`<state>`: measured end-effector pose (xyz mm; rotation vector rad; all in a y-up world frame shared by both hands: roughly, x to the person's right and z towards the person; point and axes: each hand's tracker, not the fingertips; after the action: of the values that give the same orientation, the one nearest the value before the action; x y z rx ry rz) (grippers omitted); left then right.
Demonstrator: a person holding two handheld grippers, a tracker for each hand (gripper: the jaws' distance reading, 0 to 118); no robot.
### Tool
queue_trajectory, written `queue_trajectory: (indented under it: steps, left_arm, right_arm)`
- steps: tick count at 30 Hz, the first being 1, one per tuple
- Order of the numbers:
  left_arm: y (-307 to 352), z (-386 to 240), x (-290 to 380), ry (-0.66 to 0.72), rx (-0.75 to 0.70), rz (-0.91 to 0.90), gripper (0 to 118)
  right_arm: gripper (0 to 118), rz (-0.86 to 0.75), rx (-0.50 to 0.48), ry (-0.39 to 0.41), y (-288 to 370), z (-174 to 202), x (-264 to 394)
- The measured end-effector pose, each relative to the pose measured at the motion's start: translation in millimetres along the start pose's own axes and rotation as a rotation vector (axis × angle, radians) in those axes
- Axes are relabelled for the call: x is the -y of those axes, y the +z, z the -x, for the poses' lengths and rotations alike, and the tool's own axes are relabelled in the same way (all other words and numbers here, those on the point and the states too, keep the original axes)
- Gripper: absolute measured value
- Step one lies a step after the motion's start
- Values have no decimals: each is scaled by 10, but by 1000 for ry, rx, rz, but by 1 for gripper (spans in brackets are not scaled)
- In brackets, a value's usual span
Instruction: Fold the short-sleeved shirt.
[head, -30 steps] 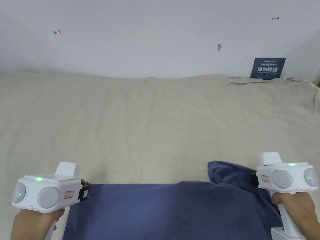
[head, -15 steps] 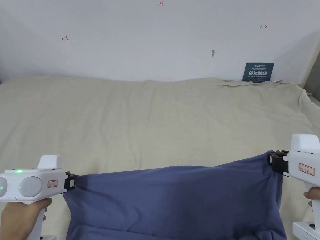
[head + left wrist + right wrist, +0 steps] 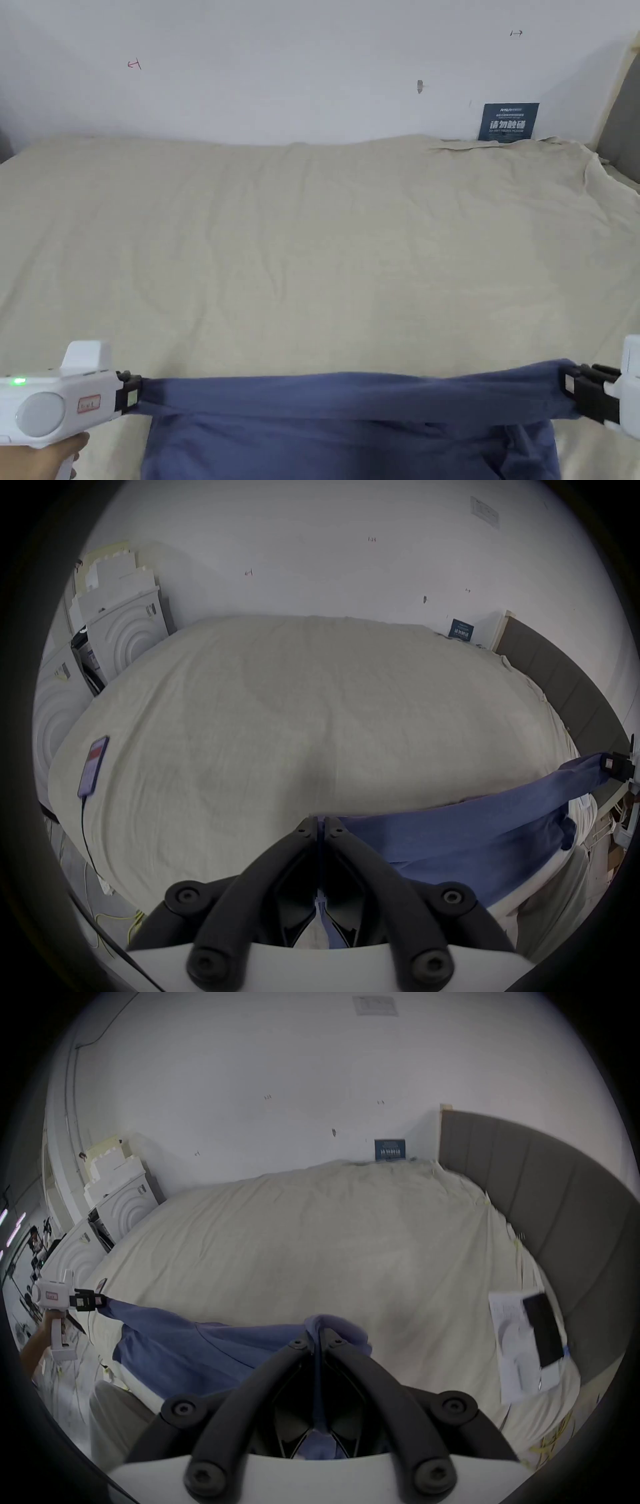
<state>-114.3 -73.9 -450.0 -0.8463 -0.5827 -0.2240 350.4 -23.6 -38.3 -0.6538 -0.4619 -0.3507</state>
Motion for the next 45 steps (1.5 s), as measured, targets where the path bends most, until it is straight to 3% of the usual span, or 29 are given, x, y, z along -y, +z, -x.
queue_trajectory:
  steps: [6, 11, 21, 24, 25, 27, 28, 29, 31, 33, 35, 41, 45]
  left_arm:
    - [-99, -39, 458, -29, -22, 65, 0]
    - [-166, -92, 726, -77, -55, 73, 0]
    - [-272, -205, 983, -127, -99, 91, 2]
    - [-241, -214, 973, -94, -103, 86, 15]
    - [-225, -203, 956, -65, -99, 88, 27]
    - [-168, -175, 904, -34, -90, 81, 55]
    - [-127, -152, 874, -10, -96, 70, 72]
    - [-85, -135, 848, 12, -93, 55, 80]
    - [30, -102, 755, 43, -63, 18, 83]
    - [151, -105, 658, 43, -69, -31, 102]
    - [310, -131, 536, 28, -79, -100, 104]
    - [725, -214, 191, 55, -67, -285, 111]
    - [897, -327, 24, 52, -66, -361, 114]
  right_arm:
    - [0, 87, 20, -79, -90, -100, 533]
    - [0, 159, 62, -101, -259, -153, 846]
    - [1, 233, 172, -9, -591, -135, 1055]
    - [2, 234, 191, 25, -569, -72, 1033]
    - [7, 227, 197, 47, -552, -43, 1002]
    - [31, 199, 210, 79, -503, -1, 929]
    - [51, 184, 210, 84, -441, 56, 880]
    - [60, 166, 211, 86, -400, 76, 829]
    - [64, 89, 211, 94, -283, 143, 698]
    - [79, 17, 216, 109, -161, 229, 551]
    - [87, -53, 216, 118, -33, 313, 386]
    - [89, -258, 228, 188, 297, 663, -15]
    - [97, -343, 227, 206, 393, 846, -140]
